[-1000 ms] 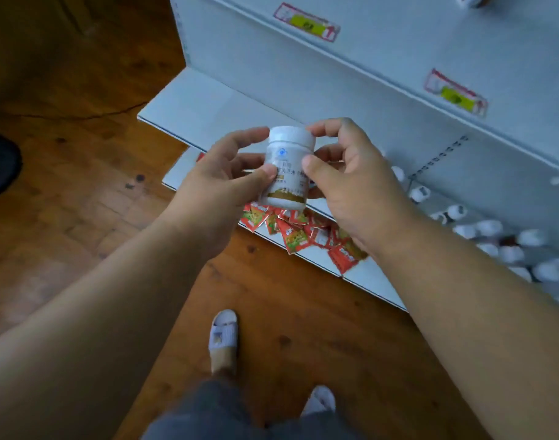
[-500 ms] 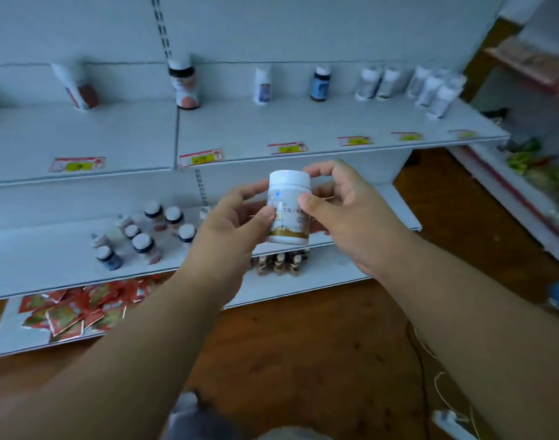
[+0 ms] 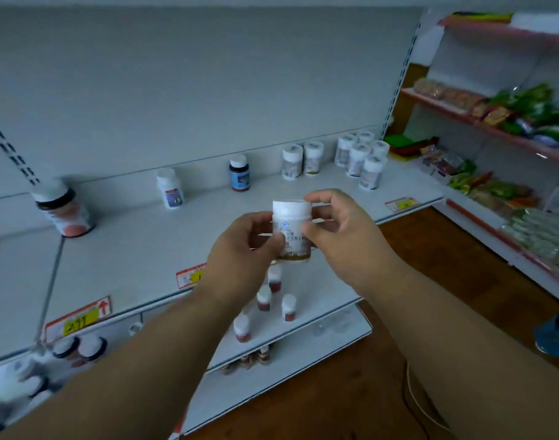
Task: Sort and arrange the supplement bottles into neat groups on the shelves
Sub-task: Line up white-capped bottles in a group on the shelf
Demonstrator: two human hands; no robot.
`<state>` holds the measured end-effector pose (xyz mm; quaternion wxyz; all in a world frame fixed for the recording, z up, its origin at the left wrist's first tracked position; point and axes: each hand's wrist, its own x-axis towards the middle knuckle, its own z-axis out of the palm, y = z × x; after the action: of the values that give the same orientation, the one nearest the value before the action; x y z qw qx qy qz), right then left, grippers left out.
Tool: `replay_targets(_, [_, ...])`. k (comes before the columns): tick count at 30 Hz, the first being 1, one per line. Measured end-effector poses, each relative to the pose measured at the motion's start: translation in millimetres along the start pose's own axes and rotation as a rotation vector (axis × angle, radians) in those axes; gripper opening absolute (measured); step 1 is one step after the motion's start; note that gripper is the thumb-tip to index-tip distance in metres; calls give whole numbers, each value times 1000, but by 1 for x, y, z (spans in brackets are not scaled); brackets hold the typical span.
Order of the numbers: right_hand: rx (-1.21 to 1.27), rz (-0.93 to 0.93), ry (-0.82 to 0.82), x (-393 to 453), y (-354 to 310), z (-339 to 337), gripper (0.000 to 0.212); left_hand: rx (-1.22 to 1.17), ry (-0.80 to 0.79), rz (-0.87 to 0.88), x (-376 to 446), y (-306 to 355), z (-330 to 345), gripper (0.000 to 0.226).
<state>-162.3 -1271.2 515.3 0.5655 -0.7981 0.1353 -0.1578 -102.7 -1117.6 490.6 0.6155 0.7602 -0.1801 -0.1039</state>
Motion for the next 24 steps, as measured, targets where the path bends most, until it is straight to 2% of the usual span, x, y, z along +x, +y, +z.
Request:
replay_targets(8, [-273, -61, 77, 131, 71, -33, 38, 217, 59, -8, 138, -28, 74, 30])
replay_targets(15, [-399, -216, -66, 256, 145, -45, 32, 364, 240, -102, 244, -69, 130, 29])
replay_targets(20, [-425, -313, -162, 297, 167, -42, 36, 398, 358, -192, 268, -75, 141, 37])
replay_targets(24, [-434, -377, -164, 291, 161, -50, 42, 397, 408, -249, 251, -62, 142, 51])
